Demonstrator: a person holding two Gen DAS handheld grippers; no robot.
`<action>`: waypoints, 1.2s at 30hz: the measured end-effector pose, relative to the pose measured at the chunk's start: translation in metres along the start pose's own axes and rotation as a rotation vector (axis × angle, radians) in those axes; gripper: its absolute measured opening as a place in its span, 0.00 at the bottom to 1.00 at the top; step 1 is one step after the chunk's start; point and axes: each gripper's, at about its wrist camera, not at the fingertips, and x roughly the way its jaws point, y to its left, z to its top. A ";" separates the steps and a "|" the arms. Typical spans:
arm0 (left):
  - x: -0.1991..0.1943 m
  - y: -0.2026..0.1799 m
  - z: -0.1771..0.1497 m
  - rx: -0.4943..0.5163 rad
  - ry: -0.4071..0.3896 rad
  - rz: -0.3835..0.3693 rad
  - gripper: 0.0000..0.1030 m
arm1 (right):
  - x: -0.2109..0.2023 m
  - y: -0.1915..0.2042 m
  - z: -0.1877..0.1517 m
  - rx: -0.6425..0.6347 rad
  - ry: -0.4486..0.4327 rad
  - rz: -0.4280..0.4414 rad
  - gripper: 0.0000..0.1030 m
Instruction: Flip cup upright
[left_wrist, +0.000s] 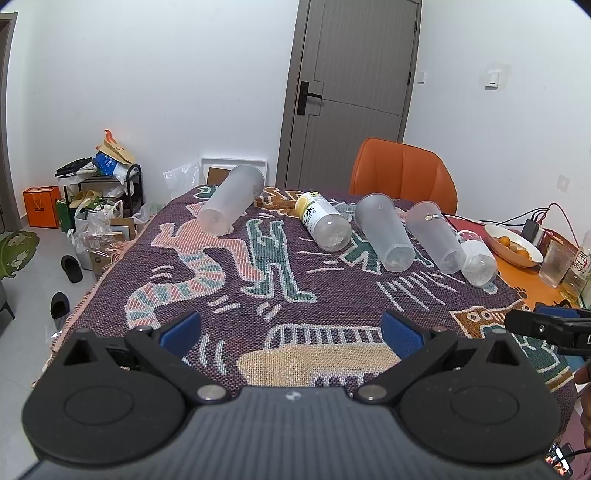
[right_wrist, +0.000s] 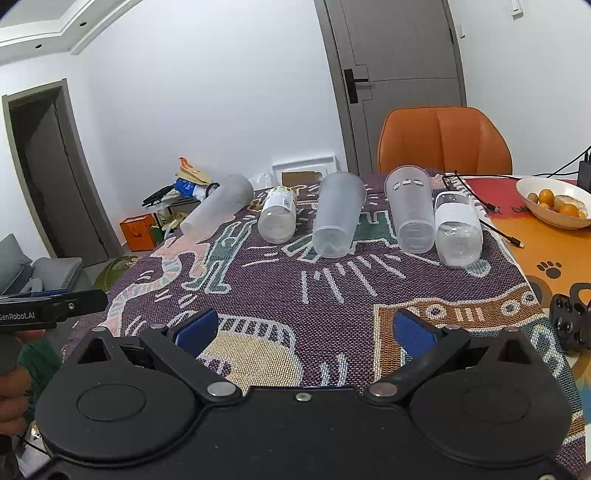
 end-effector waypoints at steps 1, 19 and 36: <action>0.001 0.000 0.000 0.001 0.000 0.000 1.00 | 0.000 0.000 0.000 0.000 0.000 0.001 1.00; -0.007 -0.003 0.008 0.008 -0.005 -0.003 1.00 | -0.001 -0.001 0.002 0.001 -0.002 0.000 1.00; -0.003 -0.005 0.011 0.057 -0.032 -0.008 1.00 | -0.005 -0.019 0.006 0.017 -0.034 -0.028 1.00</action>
